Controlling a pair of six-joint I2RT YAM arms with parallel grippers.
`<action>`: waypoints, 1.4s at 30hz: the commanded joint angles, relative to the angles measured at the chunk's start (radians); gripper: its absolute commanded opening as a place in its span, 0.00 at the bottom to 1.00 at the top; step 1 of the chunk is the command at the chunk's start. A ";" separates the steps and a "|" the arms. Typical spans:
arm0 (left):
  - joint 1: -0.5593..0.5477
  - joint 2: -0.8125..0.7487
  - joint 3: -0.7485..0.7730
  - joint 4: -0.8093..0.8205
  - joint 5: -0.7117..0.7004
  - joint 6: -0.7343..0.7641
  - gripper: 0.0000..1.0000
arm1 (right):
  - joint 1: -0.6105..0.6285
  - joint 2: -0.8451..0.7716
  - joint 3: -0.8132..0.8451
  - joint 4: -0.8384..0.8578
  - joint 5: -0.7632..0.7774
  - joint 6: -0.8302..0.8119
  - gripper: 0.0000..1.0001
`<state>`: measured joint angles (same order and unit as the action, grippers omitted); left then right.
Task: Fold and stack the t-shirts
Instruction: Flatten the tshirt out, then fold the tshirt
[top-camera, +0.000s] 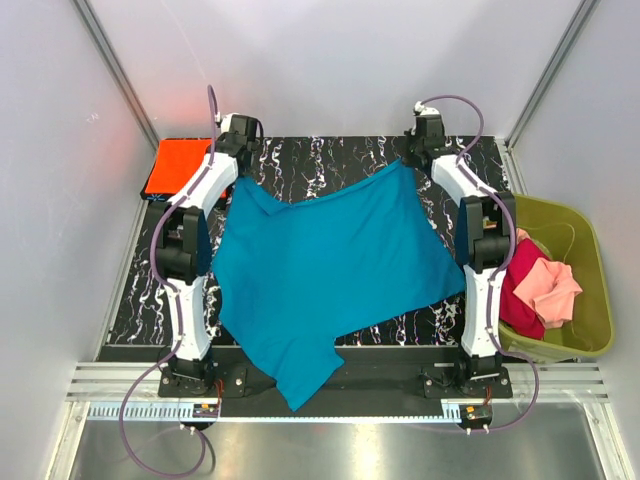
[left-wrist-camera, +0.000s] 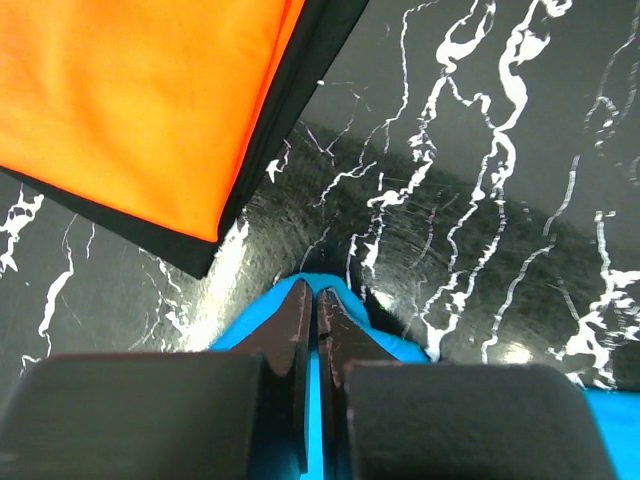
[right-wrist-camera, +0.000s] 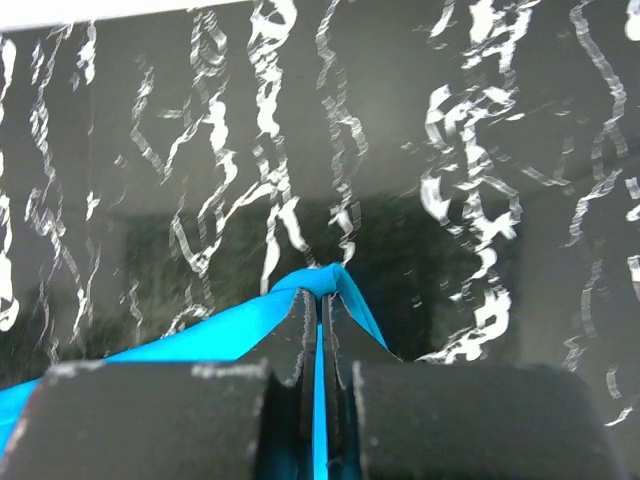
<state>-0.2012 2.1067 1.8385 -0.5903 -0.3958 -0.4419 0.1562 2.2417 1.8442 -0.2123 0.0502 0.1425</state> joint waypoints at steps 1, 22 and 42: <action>-0.004 -0.030 0.077 -0.035 -0.021 -0.052 0.00 | -0.043 0.032 0.096 -0.079 -0.023 0.035 0.00; 0.011 -0.137 0.016 -0.397 0.215 -0.219 0.00 | -0.058 0.117 0.415 -0.677 -0.026 0.138 0.00; -0.015 -0.563 -0.505 -0.339 0.414 -0.325 0.00 | -0.126 0.068 0.383 -0.815 -0.015 0.088 0.00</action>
<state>-0.2108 1.5967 1.3651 -0.9497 -0.0151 -0.7536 0.0372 2.3573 2.1738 -1.0016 0.0246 0.2512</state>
